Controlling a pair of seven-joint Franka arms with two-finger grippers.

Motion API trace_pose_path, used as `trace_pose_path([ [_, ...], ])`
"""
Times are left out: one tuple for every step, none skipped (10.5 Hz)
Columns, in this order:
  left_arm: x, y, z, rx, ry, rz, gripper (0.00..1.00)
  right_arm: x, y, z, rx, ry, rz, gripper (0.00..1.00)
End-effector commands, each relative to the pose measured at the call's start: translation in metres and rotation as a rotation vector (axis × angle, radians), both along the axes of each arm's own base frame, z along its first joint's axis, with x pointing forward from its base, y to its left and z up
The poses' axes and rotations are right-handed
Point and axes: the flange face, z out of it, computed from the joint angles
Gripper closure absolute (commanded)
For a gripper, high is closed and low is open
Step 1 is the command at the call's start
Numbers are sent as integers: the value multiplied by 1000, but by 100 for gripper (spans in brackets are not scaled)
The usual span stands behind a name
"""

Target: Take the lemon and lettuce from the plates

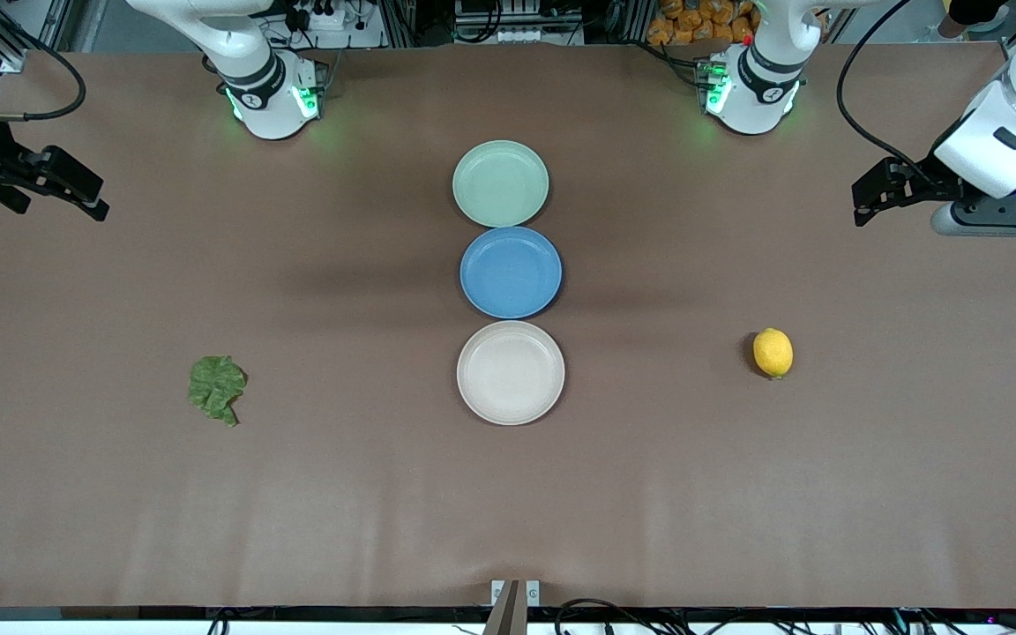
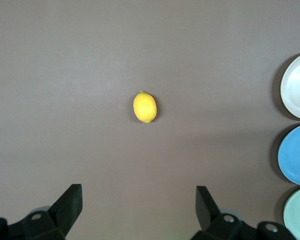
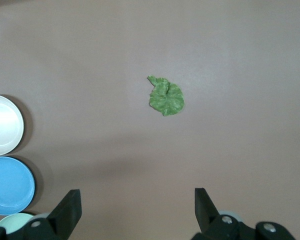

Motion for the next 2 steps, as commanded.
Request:
trace_pose_path([
  [1, 1, 5, -26, 12, -25, 0, 0, -4, -2, 20, 15, 42, 0],
  [1, 1, 5, -26, 12, -25, 0, 0, -3, -5, 20, 20, 44, 0],
])
